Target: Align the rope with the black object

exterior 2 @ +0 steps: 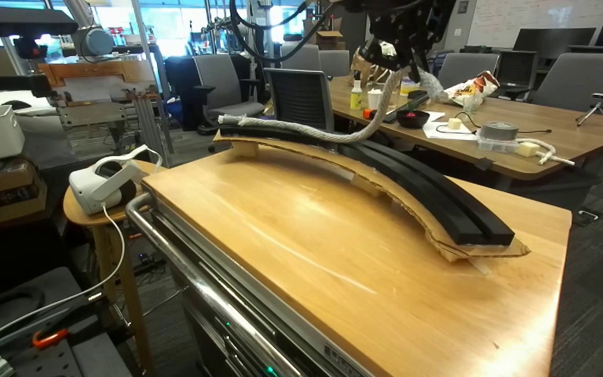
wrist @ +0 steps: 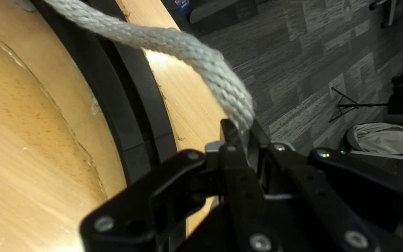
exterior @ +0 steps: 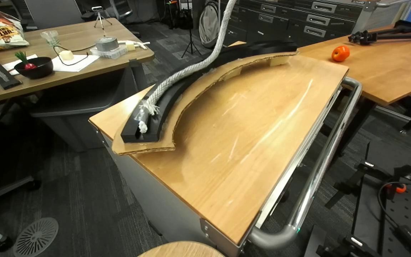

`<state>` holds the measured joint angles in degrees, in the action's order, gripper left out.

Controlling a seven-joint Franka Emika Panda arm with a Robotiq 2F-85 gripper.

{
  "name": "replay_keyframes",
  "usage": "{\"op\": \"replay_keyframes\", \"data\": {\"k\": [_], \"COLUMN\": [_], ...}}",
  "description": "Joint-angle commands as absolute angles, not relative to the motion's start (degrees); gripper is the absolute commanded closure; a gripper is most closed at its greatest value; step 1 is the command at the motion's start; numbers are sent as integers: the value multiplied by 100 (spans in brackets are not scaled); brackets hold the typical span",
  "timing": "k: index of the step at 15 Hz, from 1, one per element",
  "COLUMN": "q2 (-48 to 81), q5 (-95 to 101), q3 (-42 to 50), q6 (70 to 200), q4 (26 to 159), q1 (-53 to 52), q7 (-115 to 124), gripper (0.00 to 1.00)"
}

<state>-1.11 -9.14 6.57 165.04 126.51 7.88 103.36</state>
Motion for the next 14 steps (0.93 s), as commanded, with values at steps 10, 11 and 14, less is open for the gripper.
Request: {"op": "replay_keyframes", "data": {"k": [10,11,14], "q2": [118,147,177], "q5": [-1039,-1035,-1054], "q3": [505,485,431], "q6": [16606,16618,16649], "q4": [12076,12037,11904], "q1": [708,705,711], "q7": [9942,9934,9878], "gripper": [97,97,97]}}
